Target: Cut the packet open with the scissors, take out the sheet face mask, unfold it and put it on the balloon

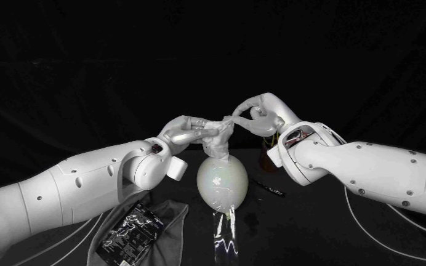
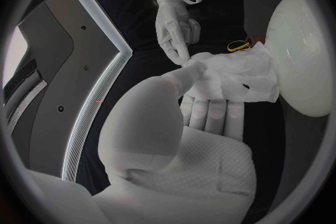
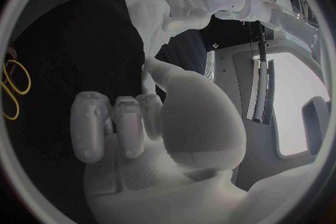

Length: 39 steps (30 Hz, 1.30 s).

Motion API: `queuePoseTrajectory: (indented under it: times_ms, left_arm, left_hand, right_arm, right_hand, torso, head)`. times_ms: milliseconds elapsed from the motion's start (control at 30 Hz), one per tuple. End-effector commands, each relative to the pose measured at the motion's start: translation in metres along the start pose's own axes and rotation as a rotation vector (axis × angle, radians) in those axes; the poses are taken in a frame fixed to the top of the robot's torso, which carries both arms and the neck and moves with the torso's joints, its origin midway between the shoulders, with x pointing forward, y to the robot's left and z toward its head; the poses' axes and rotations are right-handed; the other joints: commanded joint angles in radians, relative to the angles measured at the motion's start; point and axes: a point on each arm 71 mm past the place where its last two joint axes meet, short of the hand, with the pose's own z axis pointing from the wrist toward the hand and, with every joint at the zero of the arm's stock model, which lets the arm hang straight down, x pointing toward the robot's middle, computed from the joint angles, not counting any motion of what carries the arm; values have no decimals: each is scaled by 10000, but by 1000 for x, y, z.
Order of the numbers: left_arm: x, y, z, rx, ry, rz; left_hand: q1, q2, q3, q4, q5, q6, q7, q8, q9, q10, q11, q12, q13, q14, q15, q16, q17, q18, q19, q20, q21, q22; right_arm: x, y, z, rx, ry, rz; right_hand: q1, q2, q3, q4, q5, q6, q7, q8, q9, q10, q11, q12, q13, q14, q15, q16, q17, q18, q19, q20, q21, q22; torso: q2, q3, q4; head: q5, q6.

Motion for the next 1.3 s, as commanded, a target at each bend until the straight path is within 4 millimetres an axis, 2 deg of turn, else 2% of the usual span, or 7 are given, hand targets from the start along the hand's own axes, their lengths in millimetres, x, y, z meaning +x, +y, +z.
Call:
queuePoseTrajectory:
  times_ms: [33,400,867,1033,1167,1267,1300]
  left_arm:
    - [1,-3,0,295,161,-723]
    - [5,-2,-2,168,695,-1461]
    - [13,0,-3,-178,1308,-1721]
    - [13,0,-3,-248,1262,-1801]
    - [11,1,-3,-323,1150,-1806]
    - [10,2,-2,-418,975,-1765]
    - [9,2,-2,-455,892,-1757]
  left_hand:
    - [214,-32,20,-153,36,-185,40,-96,-63,-238,76,-29,-25,-43,36,-33,32,116,39,-22,-57,-18]
    - [880,-162,548,-1008,28,-469,-56,-352,-184,-574,95,-17,-31,177,-12,108,212,56,-90,-290,129,69]
    - [737,-273,1022,-1371,31,-1320,-293,-867,-452,-2062,85,-46,-56,334,-76,263,248,-51,-466,-339,592,361]
    - [638,-313,1151,-1444,35,-1446,-304,-920,-487,-2354,65,-35,-50,331,-93,302,227,-66,-605,-312,702,431]
    - [342,-549,1089,-1448,30,-1501,-262,-936,-504,-2450,109,-16,-42,-130,43,92,144,-138,-758,-210,737,457]
    - [-608,-879,548,-971,23,-1490,-155,-906,-497,-2387,218,25,-27,-531,244,-73,93,-357,-1091,70,579,380]
    - [-982,-1033,323,-773,223,-1478,-102,-890,-490,-2351,270,42,-20,-602,326,-95,91,-382,-1171,126,499,334]
  right_arm:
    - [-1,-1,0,278,-5,310]
    - [-5,-5,-3,574,-167,689]
    - [-3,0,-5,499,-162,975]
    - [-2,2,-7,435,-143,1072]
    - [-2,4,-9,392,-148,1144]
    - [-3,5,-11,365,-146,1201]
    - [-3,5,-12,364,-139,1225]
  right_hand:
    - [12,85,82,-18,29,37,-13,77,118,689,-95,77,2075,1064,-63,39,2626,-89,427,-69,-7,2260]
    - [18,86,100,-35,29,32,-12,92,130,694,-96,91,2084,1064,-64,39,2626,-85,418,-72,-25,2254]
    - [22,86,114,-48,29,27,-11,103,139,691,-95,80,2078,1064,-65,39,2626,-77,399,-75,-60,2243]
    - [22,86,114,-48,29,27,-11,103,139,691,-95,80,2078,1064,-65,39,2626,-77,399,-75,-60,2243]
    - [22,86,114,-48,29,27,-11,103,139,691,-95,80,2078,1064,-65,39,2626,-77,399,-75,-60,2243]
    - [22,86,122,-55,29,23,-10,109,144,691,-95,81,2080,1064,-65,39,2626,-79,403,-76,-52,2245]
    - [22,86,122,-55,29,23,-10,109,144,691,-95,81,2080,1064,-65,39,2626,-79,403,-76,-52,2245]
  torso:
    - [3,2,1]
    - [2,2,-5]
    - [5,5,-4]
    - [5,6,1]
    - [-2,2,0]
    - [-1,3,-1]
    - [-2,2,0]
  head:
    - [8,7]
    - [-20,0]
    - [-50,4]
    - [-54,10]
    - [-58,32]
    - [-54,44]
    - [-53,52]
